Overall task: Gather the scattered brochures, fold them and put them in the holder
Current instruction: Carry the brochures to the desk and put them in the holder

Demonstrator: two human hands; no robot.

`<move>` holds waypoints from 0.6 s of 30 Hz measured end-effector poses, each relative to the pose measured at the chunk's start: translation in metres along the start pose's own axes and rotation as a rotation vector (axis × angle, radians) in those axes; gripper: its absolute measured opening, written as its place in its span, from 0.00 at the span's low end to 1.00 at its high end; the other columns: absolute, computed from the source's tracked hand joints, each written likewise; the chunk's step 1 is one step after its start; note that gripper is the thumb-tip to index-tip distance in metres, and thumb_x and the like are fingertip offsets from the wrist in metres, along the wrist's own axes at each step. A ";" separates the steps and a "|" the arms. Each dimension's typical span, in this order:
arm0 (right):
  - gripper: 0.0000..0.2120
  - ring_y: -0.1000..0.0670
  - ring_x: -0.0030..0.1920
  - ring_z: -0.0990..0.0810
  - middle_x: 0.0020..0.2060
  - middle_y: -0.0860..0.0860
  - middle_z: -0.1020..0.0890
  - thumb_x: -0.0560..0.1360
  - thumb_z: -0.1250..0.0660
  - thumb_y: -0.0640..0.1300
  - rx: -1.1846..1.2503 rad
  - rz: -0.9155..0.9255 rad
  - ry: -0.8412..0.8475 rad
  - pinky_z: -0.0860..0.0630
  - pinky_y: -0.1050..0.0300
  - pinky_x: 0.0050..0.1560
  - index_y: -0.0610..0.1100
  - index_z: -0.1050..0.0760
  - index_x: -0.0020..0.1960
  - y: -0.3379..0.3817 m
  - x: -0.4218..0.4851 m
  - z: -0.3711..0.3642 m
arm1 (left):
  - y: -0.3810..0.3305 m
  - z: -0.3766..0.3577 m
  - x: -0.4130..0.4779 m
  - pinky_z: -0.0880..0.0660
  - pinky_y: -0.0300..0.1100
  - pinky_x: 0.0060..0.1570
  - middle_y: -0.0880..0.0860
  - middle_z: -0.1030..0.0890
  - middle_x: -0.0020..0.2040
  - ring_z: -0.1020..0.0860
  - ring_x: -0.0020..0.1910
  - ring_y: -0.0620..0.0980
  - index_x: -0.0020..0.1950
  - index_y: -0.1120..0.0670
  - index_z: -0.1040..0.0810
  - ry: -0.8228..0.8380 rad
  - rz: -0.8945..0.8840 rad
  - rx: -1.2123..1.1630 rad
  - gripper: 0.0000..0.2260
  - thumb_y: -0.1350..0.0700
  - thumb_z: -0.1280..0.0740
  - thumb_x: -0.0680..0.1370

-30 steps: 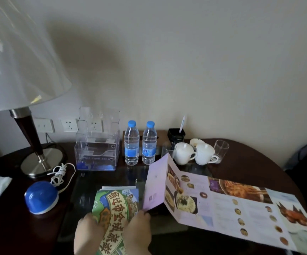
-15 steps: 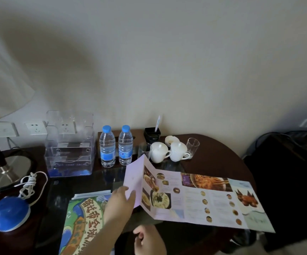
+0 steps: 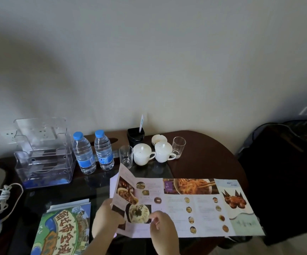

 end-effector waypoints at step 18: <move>0.13 0.50 0.40 0.24 0.43 0.47 0.24 0.82 0.45 0.51 0.808 -0.558 0.279 0.27 0.56 0.41 0.47 0.28 0.45 -0.103 0.055 0.047 | -0.098 -0.133 -0.077 0.26 0.38 0.58 0.49 0.24 0.64 0.24 0.61 0.47 0.70 0.47 0.32 0.082 -0.377 0.394 0.19 0.53 0.42 0.79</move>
Point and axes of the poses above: each hand's wrist, its own x-axis towards the middle knuckle, its own z-axis out of the back of the hand, y = z × x, the point moved 4 cm from there along x, towards the middle knuckle
